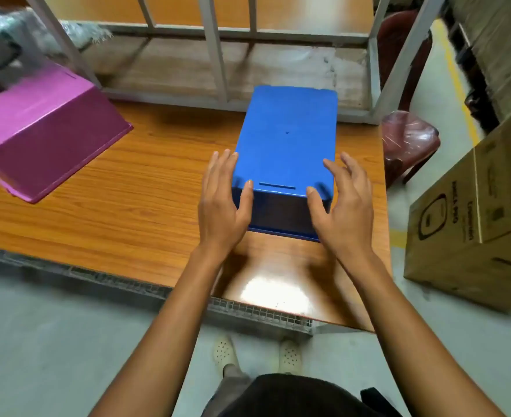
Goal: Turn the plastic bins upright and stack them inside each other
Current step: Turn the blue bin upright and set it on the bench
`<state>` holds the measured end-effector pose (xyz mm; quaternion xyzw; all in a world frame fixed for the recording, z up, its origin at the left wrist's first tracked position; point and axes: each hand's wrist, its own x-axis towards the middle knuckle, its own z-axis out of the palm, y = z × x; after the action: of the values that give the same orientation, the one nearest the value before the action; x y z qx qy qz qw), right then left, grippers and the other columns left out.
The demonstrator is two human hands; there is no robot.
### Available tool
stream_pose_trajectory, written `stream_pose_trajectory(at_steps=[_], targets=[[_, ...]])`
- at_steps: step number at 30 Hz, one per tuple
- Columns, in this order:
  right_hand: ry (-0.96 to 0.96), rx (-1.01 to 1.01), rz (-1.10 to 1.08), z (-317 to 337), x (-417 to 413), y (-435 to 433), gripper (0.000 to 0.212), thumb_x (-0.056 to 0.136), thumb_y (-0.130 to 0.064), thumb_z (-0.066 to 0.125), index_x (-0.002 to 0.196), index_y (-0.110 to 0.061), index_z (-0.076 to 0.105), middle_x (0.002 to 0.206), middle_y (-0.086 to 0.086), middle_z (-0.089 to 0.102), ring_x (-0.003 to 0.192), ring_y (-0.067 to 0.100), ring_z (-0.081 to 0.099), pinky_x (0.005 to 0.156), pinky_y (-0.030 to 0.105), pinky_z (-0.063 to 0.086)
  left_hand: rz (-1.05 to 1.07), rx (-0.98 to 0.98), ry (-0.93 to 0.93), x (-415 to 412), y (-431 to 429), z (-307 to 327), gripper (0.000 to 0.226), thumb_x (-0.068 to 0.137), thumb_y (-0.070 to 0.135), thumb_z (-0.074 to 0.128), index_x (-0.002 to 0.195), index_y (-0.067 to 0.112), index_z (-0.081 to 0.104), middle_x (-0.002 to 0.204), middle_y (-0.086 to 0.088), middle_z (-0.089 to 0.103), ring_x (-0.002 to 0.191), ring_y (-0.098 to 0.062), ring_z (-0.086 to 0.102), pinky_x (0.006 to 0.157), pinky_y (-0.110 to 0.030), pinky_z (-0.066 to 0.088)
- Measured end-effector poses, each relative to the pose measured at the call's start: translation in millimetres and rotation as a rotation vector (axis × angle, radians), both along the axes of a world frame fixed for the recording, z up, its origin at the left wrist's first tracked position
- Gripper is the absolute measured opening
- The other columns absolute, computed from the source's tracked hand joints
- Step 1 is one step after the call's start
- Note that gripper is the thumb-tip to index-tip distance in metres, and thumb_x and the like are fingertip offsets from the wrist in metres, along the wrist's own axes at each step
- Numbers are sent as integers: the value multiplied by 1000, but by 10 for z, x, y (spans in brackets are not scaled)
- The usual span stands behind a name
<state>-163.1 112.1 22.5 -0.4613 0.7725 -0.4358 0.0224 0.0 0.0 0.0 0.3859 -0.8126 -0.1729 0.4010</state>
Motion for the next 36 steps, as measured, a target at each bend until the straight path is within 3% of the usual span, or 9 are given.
stream_pose_trajectory(at_steps=[6,10,12,16,20,24,28,31,36], targets=[[-223,160,-100,-41,-66,-296,73,91,-37,60,153,-14,30,159,7,32,145,25,32,117,35,30,90,364,119,-228,-356,95,50,96,21,55,142,2,48,147,-16,49,139,-28,43,116,-37,34],[-489,213,-160,-94,-70,-407,79,84,-50,61,150,-17,34,149,3,49,133,25,49,109,39,42,116,1007,392,-328,-587,176,62,89,36,64,142,7,48,141,-9,56,126,-22,56,107,-37,45],[-559,172,-181,-116,-46,-425,62,87,-42,63,141,-18,46,136,0,60,122,22,57,97,33,46,75,1128,421,-324,-636,165,66,81,43,66,133,4,56,130,-9,66,115,-22,65,98,-35,52],[-575,108,-198,-63,11,-435,46,90,-31,65,134,-19,54,125,-5,64,114,20,61,85,25,41,-13,1166,471,-333,-664,164,17,99,27,57,102,15,67,106,-4,75,94,-17,72,74,-26,55],[-429,81,-182,68,144,-478,62,88,-45,59,144,-23,45,137,-3,60,122,18,57,95,30,46,26,1208,555,-257,-683,141,22,101,31,53,101,13,66,99,-5,77,86,-16,74,68,-27,58],[-199,114,-169,312,354,-520,79,84,-66,33,149,-22,41,152,2,46,141,22,40,114,47,35,58,1302,653,-124,-701,-10,41,100,38,52,123,7,66,112,-12,75,103,-27,71,91,-42,57],[44,28,-122,543,495,-571,49,95,-44,36,123,-18,66,128,3,66,120,26,57,98,41,44,48,1389,716,128,-684,-212,36,103,36,47,116,10,69,108,-12,75,92,-25,70,83,-38,56],[174,106,-117,685,391,-698,29,92,-30,51,109,-18,70,111,4,70,106,30,62,84,41,47,112,1117,498,308,-752,-264,20,102,15,51,111,7,67,109,-15,69,98,-24,62,80,-31,48],[66,522,-141,788,427,-871,65,96,-58,42,148,-19,38,156,12,30,137,36,37,103,51,38,144,709,552,401,-860,281,23,98,15,56,119,13,65,120,-8,67,111,-18,60,95,-35,46]])
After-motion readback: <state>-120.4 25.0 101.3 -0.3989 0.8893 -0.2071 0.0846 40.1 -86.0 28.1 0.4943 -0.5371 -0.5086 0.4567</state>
